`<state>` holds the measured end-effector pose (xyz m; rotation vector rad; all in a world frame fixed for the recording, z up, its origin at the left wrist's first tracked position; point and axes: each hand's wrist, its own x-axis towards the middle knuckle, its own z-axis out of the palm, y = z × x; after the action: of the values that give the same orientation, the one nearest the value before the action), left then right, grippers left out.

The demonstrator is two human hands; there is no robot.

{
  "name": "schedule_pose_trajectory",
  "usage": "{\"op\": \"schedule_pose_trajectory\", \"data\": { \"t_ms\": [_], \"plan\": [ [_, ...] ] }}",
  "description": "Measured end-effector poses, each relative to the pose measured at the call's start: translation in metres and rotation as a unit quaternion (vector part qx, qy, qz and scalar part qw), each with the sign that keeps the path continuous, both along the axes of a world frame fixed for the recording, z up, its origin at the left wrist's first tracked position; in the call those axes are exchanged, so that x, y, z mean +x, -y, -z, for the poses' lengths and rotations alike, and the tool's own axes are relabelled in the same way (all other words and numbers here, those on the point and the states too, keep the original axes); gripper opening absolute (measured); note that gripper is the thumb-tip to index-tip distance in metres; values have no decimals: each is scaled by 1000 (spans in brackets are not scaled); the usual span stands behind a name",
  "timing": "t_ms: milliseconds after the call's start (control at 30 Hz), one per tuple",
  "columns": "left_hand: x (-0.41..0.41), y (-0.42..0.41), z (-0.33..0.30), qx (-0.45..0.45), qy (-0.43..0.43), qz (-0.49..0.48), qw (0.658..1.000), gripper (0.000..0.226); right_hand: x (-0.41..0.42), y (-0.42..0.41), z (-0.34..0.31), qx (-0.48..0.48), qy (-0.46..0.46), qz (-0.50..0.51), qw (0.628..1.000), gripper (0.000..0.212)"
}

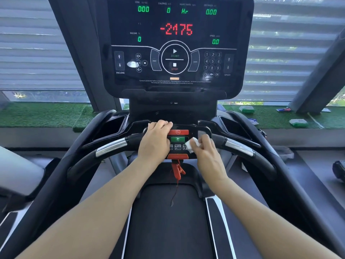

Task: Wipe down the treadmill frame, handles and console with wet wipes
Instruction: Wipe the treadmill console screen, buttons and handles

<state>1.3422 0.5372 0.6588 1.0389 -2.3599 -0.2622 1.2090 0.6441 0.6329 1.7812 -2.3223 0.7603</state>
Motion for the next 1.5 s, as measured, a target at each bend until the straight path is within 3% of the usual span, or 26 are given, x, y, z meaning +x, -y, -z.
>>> {"op": "schedule_pose_trajectory", "data": {
  "t_ms": [67,167,233,367,567,900,1100,1200,1500],
  "plan": [
    [0,1,0,-1,3,-2,1000,52,-3,5,-1,-12,-61,-2,998,38],
    [-1,1,0,-5,7,-3,1000,53,3,25,-23,-16,-37,14,999,38],
    [0,1,-1,-8,9,1,1000,53,5,40,-34,-37,-82,25,996,38],
    [0,1,-1,-11,13,5,1000,51,0,57,-51,54,-121,-6,991,18],
    [2,2,-1,-3,26,8,1000,52,-21,48,-57,119,-118,39,985,26],
    [-1,-3,-3,-9,34,-4,999,51,-29,27,-39,94,-18,130,987,30],
    [-3,-4,-3,-9,40,-12,999,51,-23,10,-21,55,85,181,978,18],
    [-4,-5,-3,-10,44,-13,999,50,-16,-2,-7,34,129,181,974,21],
    [-4,-6,-4,-7,47,-14,999,52,-22,12,-30,9,151,214,965,22]
  ]
}}
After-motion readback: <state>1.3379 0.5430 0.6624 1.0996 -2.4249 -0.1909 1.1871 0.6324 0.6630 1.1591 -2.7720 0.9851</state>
